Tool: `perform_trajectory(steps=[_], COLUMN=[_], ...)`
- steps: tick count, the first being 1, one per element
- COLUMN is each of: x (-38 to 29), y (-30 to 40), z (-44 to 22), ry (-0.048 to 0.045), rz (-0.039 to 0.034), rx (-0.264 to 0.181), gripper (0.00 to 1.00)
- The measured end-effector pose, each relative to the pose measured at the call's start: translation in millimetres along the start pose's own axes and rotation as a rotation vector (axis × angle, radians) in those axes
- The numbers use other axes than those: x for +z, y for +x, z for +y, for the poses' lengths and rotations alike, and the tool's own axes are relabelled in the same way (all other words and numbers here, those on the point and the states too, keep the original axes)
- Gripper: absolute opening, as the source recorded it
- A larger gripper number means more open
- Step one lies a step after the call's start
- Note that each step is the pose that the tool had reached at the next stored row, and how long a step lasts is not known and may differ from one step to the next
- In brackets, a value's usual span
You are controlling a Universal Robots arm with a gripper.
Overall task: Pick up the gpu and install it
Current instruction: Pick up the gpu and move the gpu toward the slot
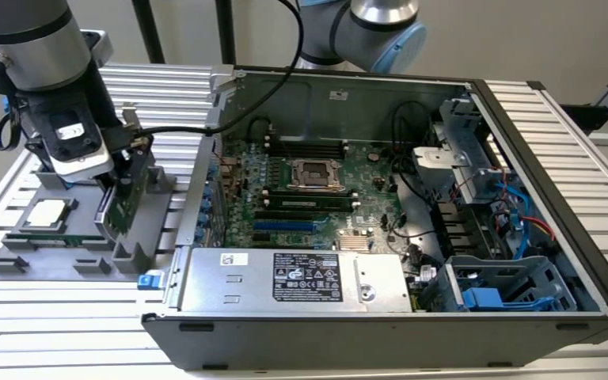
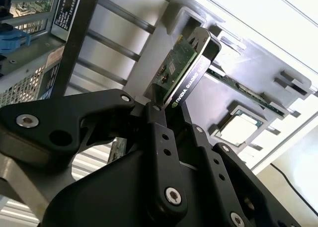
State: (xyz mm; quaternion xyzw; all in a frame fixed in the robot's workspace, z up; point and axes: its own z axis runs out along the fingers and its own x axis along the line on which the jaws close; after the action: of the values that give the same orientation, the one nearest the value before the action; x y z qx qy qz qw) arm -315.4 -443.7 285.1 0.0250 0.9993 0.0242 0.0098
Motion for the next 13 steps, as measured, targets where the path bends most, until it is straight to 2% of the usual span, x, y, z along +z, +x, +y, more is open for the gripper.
perform_trajectory(steps=[13], x=[-1.8], y=[0.0], z=[0.0], ry=[0.0004], rz=[0.0002], rx=[0.0], gripper=[0.0])
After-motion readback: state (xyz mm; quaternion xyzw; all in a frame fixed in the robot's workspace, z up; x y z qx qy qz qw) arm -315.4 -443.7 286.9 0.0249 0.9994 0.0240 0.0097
